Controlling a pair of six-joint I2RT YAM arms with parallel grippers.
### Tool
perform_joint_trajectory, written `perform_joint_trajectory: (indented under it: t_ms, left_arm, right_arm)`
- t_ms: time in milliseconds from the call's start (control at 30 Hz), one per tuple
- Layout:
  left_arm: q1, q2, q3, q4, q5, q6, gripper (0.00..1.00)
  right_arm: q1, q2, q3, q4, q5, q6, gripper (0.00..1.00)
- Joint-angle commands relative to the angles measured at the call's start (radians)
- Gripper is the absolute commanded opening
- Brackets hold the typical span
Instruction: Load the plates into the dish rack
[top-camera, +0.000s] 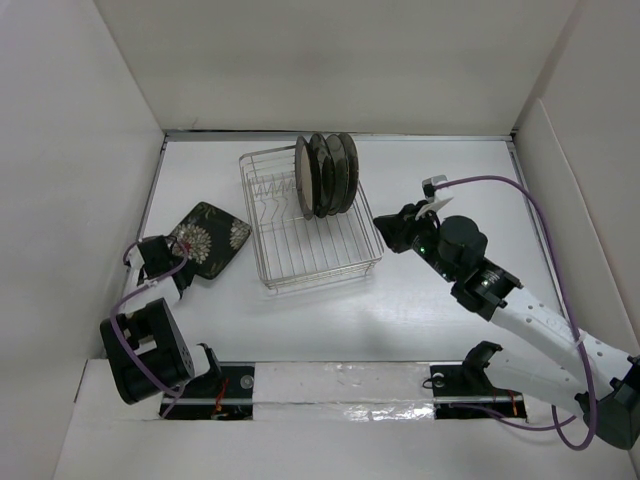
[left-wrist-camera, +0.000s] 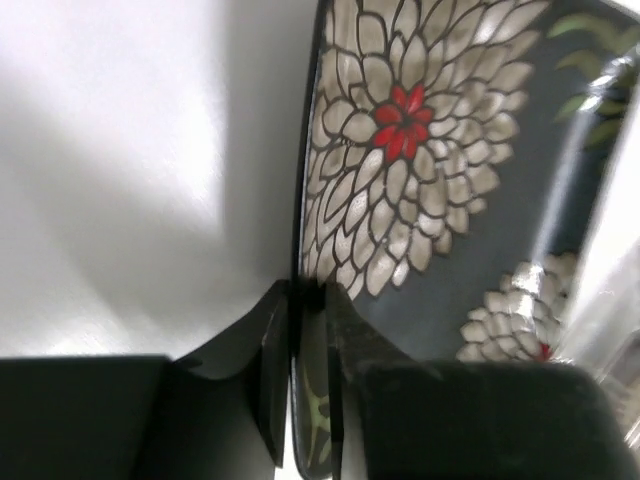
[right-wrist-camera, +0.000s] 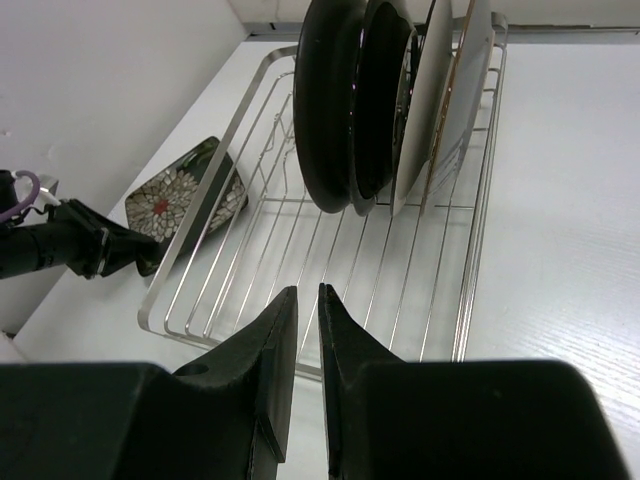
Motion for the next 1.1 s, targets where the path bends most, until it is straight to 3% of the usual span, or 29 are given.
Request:
perform_joint_trajectory:
  t_ms: [0,167,400,500,533,700,1067]
  left_arm:
    - [0.0,-0.022,-0.044,0.046,-0.041,-0.044,0.04]
    - [0.0,-0.141,-0.043,-0.003,-0.128,-0.046,0.0]
    - [0.0,-0.4,0.078,-0.15,-0.263,0.059,0.0]
    - [0.0,-0.46,0.119,-0.202,-0.28,0.108,0.0]
    - [0.0,-0.465,0.135,-0.212,-0.285,0.117,0.0]
    - [-0.043,-0.488,0.243,-0.215,-0.32,0.175,0.0]
    - [-0.152,-0.43,0.573,-0.144,-0.277,0.228,0.0]
  right_arm:
    - [-0.006,-0.019,0.004,0.029,0.013,0.007,0.2]
    - [-0.016,-0.034,0.003,0.025,0.013,0.012,0.2]
    - [-0.016,-0.057,0.001,0.015,0.035,0.021,0.22]
    - [-0.016,-0.074,-0.003,0.009,0.056,0.026,0.35]
    - [-0.016,-0.083,-0.005,0.009,0.056,0.023,0.42]
    - [-0.025,-0.097,-0.017,0.027,0.045,0.021,0.56]
    - [-0.025,-0.033,0.024,0.05,-0.004,0.015,0.61]
